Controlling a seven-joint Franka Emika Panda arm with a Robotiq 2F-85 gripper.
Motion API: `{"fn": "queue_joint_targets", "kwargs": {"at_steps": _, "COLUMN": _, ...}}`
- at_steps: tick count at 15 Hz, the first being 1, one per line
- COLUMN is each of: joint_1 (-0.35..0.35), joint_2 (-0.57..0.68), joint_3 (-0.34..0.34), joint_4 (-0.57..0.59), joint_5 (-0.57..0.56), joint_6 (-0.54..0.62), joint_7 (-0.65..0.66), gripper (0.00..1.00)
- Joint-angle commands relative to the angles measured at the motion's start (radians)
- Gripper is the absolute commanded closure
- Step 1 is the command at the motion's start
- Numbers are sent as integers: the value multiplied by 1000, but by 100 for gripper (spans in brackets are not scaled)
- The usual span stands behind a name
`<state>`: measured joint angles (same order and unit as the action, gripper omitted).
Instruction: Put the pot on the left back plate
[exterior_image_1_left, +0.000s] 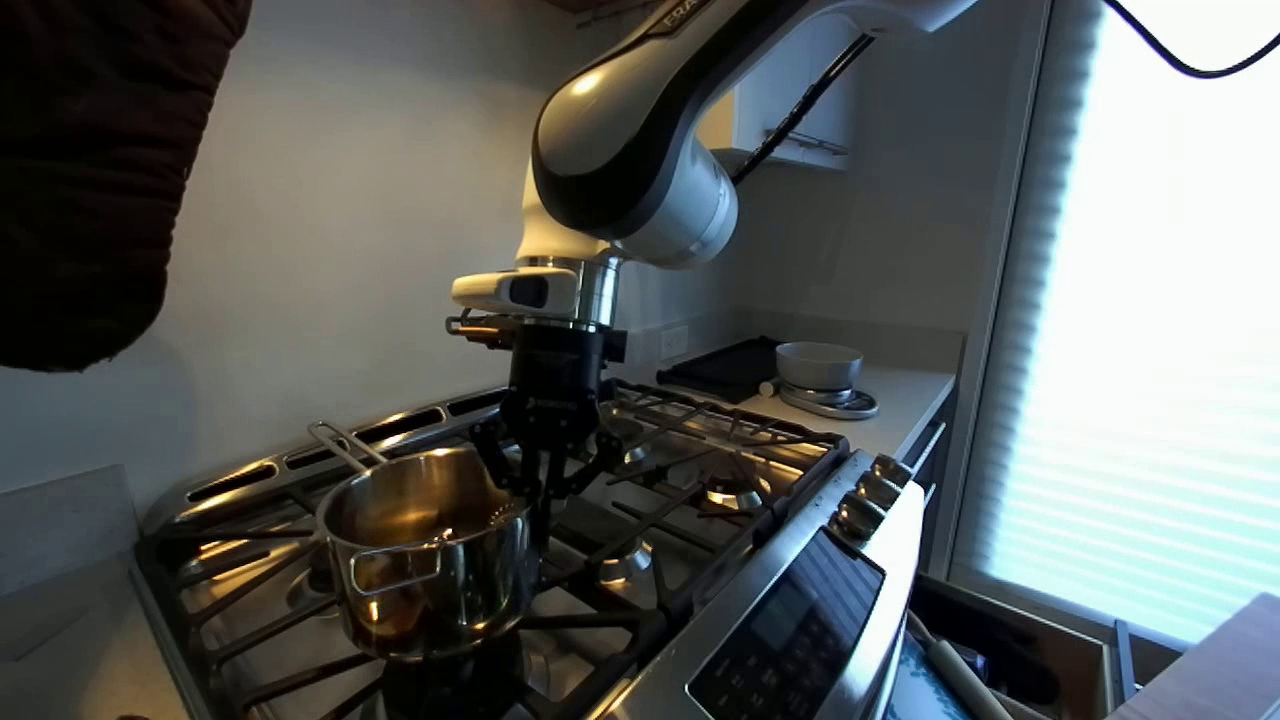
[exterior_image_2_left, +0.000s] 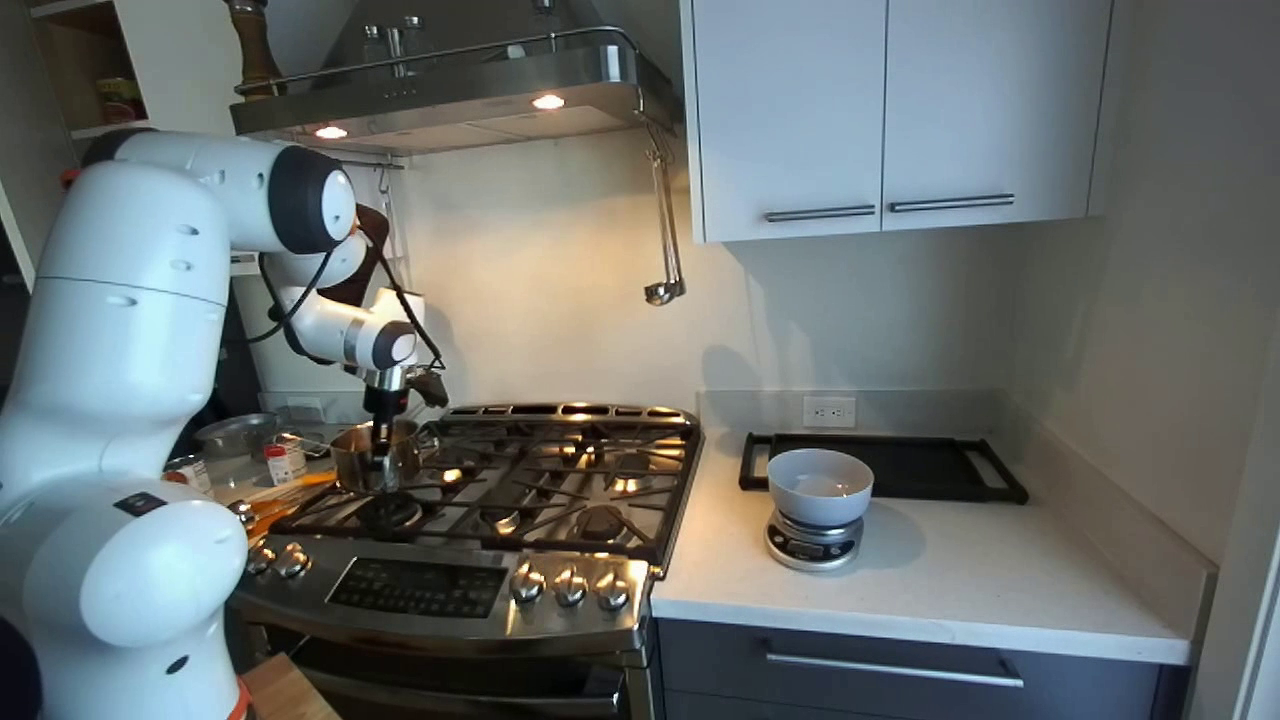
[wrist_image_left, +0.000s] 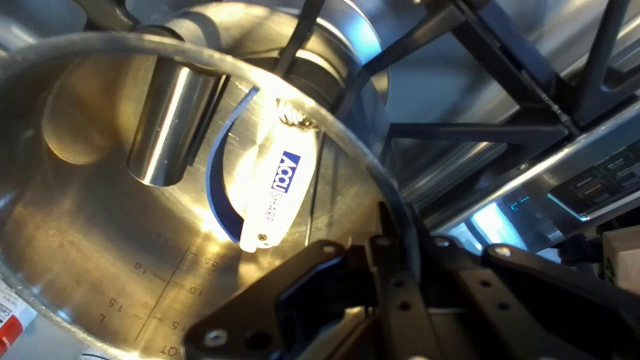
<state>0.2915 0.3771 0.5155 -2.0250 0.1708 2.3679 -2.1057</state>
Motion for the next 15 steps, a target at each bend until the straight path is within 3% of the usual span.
{"fn": "queue_joint_targets", "kwargs": {"at_steps": 1, "joint_1": 21, "joint_2": 15, "joint_3": -10, "joint_4": 42, "joint_5": -21, "joint_6": -11, "joint_7": 2, "gripper": 99}}
{"fn": "queue_joint_targets", "kwargs": {"at_steps": 15, "joint_1": 34, "joint_2": 54, "joint_3": -19, "joint_4": 67, "joint_5": -69, "joint_6": -33, "joint_7": 14, "gripper": 99}}
